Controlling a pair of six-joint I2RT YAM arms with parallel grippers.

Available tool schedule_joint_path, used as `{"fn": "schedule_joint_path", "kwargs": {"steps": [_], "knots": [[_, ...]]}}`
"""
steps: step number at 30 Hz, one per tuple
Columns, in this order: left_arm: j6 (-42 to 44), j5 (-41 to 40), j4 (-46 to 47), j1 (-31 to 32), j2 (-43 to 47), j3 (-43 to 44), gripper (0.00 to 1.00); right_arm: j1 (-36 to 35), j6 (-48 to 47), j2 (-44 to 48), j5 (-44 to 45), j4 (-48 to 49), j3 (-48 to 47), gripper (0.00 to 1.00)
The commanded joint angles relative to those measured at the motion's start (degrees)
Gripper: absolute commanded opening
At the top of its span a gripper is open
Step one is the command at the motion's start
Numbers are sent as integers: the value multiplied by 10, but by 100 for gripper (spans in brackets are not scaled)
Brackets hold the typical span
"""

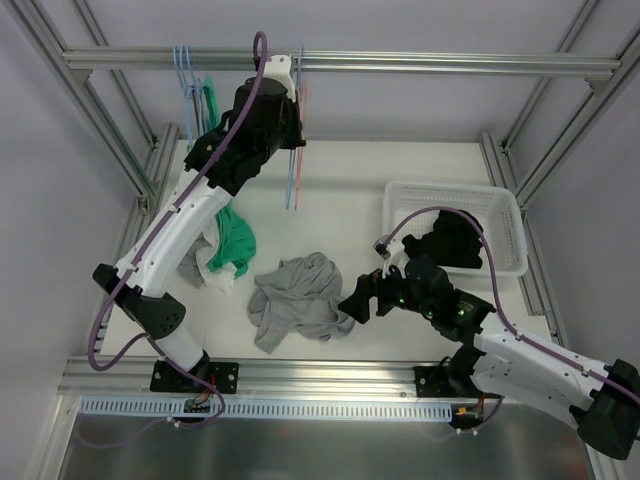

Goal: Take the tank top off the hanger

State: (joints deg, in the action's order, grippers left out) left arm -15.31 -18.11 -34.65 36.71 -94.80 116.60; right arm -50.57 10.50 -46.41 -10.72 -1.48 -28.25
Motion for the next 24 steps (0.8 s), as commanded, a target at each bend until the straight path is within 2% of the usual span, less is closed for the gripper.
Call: {"fn": "schedule_joint_path", "kwargs": {"steps": [1,7,16,24], "knots": [[-9,-19,13,-2,14,34,0,-2,0,10,7,-5,1,97],[9,29,24,-2,23,51,0,-3,-2,2,5,-5,-1,97],[-11,8,26,-22,28,30,0,-2,-1,1,-1,-2,-4,96],[-27,85,27,-46,0,37,0,-3,2,5,-3,-1,1,96]]}}
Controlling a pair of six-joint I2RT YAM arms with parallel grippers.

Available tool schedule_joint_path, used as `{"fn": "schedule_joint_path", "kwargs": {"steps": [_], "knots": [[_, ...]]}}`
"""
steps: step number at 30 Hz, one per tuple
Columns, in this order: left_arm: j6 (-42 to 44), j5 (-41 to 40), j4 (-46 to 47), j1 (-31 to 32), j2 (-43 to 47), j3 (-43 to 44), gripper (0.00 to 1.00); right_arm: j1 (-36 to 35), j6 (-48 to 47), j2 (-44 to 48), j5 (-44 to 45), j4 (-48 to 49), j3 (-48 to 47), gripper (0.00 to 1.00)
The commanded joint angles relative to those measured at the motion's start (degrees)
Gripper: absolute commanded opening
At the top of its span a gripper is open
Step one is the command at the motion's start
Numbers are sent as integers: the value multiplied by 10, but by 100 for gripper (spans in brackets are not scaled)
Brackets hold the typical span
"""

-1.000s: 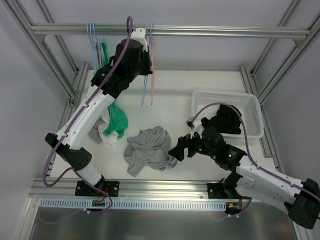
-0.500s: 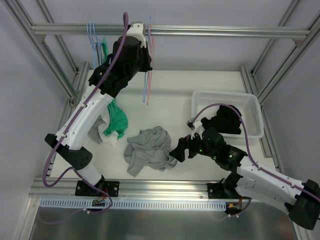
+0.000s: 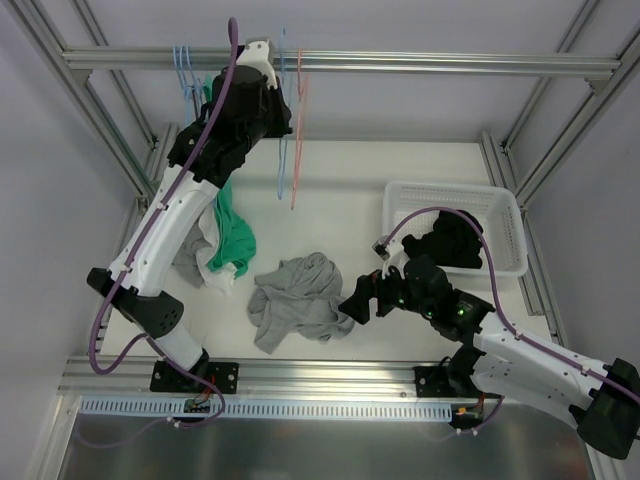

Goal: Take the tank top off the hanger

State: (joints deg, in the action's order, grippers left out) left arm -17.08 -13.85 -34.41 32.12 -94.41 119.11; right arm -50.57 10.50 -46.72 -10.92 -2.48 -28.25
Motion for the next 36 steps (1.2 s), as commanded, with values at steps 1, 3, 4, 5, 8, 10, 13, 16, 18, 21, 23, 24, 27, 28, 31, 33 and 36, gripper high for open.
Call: {"fn": "schedule_joint_path", "kwargs": {"steps": [1,3,4,5,8,10,13,16,18,21,23,24,27,28,31,33,36], "knots": [[-10,47,25,0,-6,10,0,-2,2,8,-1,9,2,97],[-16,51,25,0,-8,1,0,-3,3,9,0,9,2,96],[-19,58,24,0,-9,-2,0,-3,3,9,0,8,2,97],[-23,65,25,0,-9,-9,0,-3,3,9,-1,9,2,96],[-34,83,24,0,-8,-28,0,-3,4,8,-1,11,4,97],[-42,68,25,0,-5,-44,0,-2,6,8,-2,11,3,96],[-48,59,25,0,-3,-64,0,-3,7,11,-4,13,5,96],[-52,68,25,0,-7,-68,0,-2,7,10,-4,13,6,96],[-56,75,25,0,-6,-70,0,-3,7,9,-4,15,6,96],[-55,91,24,2,-2,-71,0,-3,7,7,-6,18,7,96],[-52,96,25,5,4,-72,2,-3,6,1,-6,21,7,97],[-52,96,25,4,7,-74,11,-3,5,-3,-6,21,6,98],[-50,74,25,5,31,-88,36,-3,0,-25,-10,40,2,99],[-49,65,25,5,39,-99,42,-4,-2,-32,-11,41,-5,99],[-40,23,25,5,75,-120,53,-4,-12,-59,-12,43,-28,99],[-33,8,25,5,105,-142,56,-4,-21,-79,-13,42,-43,99],[-29,1,25,5,149,-179,61,-6,-34,-112,-9,42,-72,99]]}}
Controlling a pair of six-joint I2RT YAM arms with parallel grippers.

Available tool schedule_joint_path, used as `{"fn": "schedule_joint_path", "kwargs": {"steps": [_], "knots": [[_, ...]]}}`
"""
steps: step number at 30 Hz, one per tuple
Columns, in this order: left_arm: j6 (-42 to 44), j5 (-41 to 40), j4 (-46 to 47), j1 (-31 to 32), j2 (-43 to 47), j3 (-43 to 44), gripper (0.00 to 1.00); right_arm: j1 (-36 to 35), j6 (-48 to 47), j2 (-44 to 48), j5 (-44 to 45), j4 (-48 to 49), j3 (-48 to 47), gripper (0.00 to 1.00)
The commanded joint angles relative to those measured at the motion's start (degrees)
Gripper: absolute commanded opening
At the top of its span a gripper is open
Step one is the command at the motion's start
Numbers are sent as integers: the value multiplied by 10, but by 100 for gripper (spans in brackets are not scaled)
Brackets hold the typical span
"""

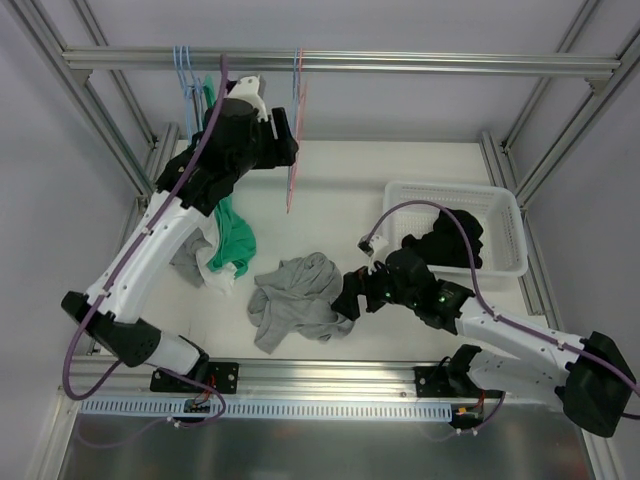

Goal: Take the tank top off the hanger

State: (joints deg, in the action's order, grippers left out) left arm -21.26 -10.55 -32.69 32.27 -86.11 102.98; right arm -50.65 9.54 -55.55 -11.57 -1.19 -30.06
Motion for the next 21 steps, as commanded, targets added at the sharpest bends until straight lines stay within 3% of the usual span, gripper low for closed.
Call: {"fn": "schedule_joint_path", "kwargs": {"steps": [1,3,6,7,8,15,21], "knots": [[15,-32,8,3,78,-37,63,-6,-28,-33,-3,29,-61,99],[17,-32,8,3,120,-58,66,-9,-35,-56,3,29,-83,100],[27,-22,8,3,185,-101,81,-16,-46,-110,25,22,-118,99],[36,-14,7,4,218,-123,96,-19,-54,-136,40,15,-127,100],[40,-11,7,3,235,-133,99,-23,-57,-149,48,15,-137,100],[64,31,1,3,385,-239,99,-65,-90,-270,99,-38,-228,99],[73,16,-21,3,501,-354,99,-135,-153,-367,210,-95,-304,100]]}}
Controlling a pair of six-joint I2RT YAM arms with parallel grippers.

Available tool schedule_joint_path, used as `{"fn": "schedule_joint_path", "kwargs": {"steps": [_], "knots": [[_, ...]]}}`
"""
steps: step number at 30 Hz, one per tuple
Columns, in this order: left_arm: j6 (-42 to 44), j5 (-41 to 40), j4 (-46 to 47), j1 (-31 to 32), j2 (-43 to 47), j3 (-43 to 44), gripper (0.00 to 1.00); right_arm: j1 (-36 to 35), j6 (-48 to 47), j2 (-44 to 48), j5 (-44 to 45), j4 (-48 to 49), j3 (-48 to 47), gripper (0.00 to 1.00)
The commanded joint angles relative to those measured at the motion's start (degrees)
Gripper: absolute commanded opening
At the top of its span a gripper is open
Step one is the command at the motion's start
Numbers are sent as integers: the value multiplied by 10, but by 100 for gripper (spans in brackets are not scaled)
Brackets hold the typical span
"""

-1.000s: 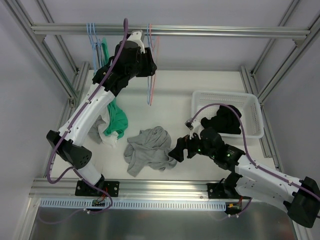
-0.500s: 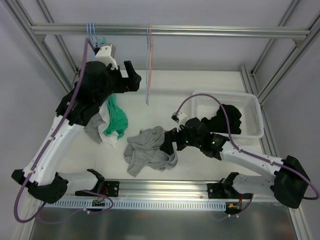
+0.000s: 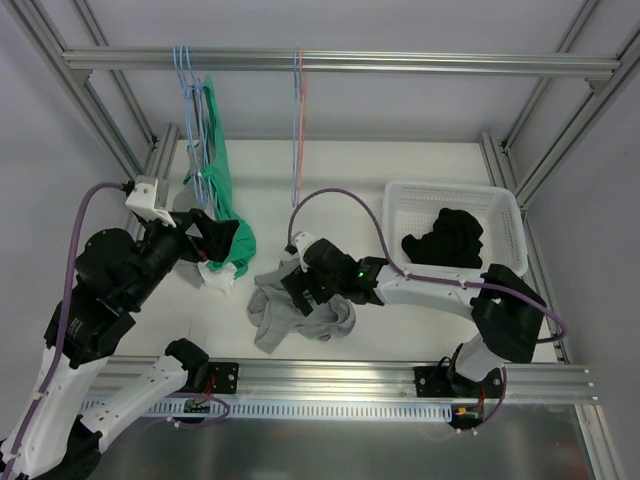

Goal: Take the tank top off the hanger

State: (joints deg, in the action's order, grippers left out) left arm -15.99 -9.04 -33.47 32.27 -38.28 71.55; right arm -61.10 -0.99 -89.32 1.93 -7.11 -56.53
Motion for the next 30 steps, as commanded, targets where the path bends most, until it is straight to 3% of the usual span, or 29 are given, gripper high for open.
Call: {"fn": "schedule_joint_path", "kwargs": {"steps": [1,10,16,19,22,23,27,30], "knots": [[26,-6,-18,3,41,-64,99,-36,-55,-42,84,-53,-48,100],[41,-83,-38,4,88,-167,99,-57,-115,-173,140,-100,-123,99],[44,-103,-43,3,94,-181,99,-57,-97,-212,98,-116,-128,98],[41,-104,-44,3,102,-184,99,-57,-79,-224,67,-113,-118,85],[41,-105,-44,3,107,-185,99,-58,-65,-227,57,-110,-100,57],[40,-105,-43,3,108,-186,99,-57,-62,-223,55,-106,-94,43],[39,-104,-44,3,112,-187,99,-62,-45,-176,63,-95,-65,30],[39,-107,-43,4,115,-188,99,-71,-45,-144,76,-93,-50,6]]}}
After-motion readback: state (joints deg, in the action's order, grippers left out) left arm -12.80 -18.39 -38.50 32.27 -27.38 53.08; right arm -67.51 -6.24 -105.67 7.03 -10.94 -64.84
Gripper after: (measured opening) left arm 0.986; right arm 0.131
